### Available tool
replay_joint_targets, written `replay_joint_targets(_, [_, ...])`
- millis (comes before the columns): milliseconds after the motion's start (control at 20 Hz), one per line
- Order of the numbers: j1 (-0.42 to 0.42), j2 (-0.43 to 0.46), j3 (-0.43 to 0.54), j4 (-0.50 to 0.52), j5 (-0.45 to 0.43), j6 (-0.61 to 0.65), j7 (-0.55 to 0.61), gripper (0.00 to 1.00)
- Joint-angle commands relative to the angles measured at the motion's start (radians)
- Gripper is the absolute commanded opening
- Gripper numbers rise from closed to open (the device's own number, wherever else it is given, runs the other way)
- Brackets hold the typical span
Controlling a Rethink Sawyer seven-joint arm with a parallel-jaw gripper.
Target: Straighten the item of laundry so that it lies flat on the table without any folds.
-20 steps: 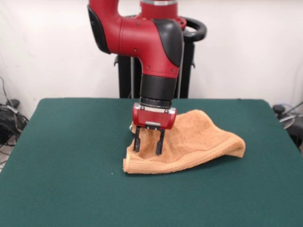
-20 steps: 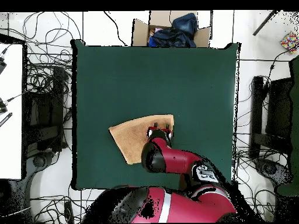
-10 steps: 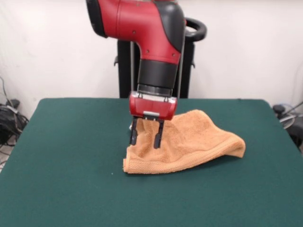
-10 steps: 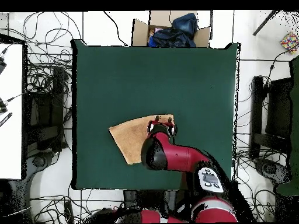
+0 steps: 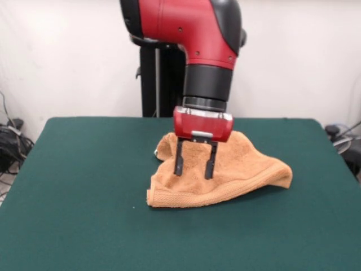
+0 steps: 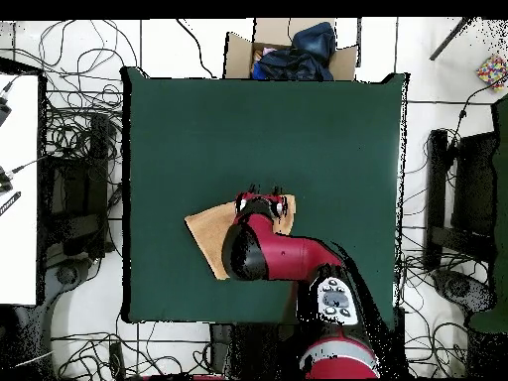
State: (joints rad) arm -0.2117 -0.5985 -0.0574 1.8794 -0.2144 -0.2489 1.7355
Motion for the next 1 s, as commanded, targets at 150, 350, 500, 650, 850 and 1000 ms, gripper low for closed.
replay_joint_targets(150, [0.013, 0.063, 0.037, -0.083, 0.016, 0.137, 0.095, 1.0])
replay_joint_targets(350, [0.06, 0.09, -0.049, -0.104, 0.018, 0.113, 0.076, 1.0])
replay_joint_targets(500, [0.048, 0.107, -0.056, -0.114, 0.002, 0.086, 0.077, 1.0])
replay_joint_targets(650, [0.011, 0.121, -0.028, -0.111, -0.023, 0.045, 0.091, 1.0])
replay_joint_targets(850, [0.037, 0.126, -0.055, -0.116, -0.017, 0.075, 0.076, 1.0])
replay_joint_targets(1000, [0.051, 0.135, -0.061, -0.12, -0.022, 0.095, 0.062, 1.0])
